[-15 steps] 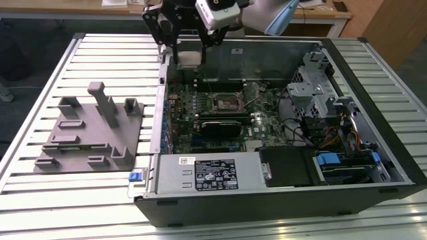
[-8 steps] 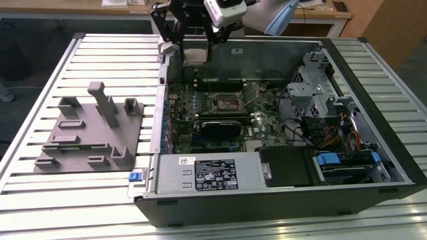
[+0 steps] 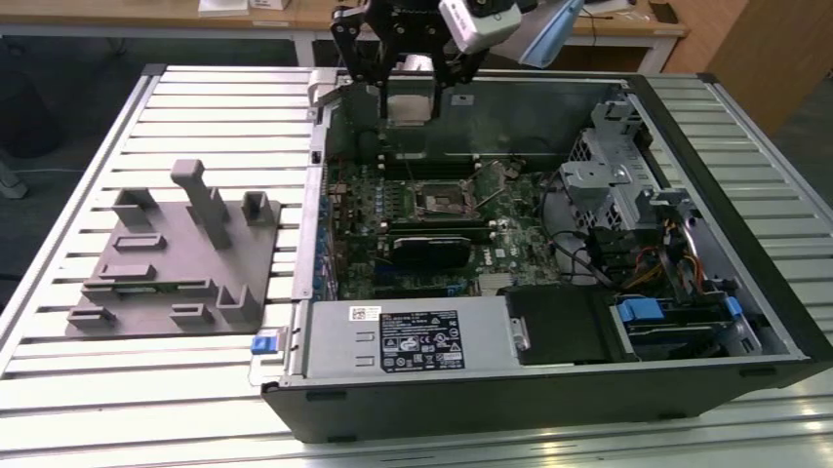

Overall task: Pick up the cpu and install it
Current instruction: 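Pick up the cpu and move it towards the insertion slot, then place the cpu into insertion slot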

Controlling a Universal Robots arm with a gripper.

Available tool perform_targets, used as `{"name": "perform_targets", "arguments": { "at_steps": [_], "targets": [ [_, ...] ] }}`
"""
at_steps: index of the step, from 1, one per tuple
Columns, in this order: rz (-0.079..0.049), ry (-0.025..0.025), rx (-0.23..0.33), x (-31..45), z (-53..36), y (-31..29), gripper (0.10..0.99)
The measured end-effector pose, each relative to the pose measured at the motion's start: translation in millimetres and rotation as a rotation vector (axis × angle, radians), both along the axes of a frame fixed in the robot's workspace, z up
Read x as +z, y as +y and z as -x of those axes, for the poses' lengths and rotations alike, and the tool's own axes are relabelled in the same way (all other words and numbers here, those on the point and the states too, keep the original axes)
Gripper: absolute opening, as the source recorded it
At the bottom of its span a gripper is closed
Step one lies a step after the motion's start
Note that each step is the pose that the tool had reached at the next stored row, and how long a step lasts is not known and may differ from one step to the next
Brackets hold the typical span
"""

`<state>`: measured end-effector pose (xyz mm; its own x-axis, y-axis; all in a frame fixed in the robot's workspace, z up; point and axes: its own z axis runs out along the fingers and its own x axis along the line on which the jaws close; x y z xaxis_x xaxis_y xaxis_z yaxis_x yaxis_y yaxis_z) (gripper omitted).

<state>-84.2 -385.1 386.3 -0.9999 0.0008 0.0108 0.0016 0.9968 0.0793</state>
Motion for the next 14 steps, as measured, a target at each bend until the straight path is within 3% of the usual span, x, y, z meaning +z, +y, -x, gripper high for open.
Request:
{"name": "perform_targets", "arguments": {
  "at_steps": [7, 14],
  "targets": [
    [0.000, -0.0001, 0.000, -1.7, -24.3, 0.5, 0.541],
    [0.000, -0.0004, -0.001, -2.8, -39.9, 0.5, 0.541]
  ]
}}
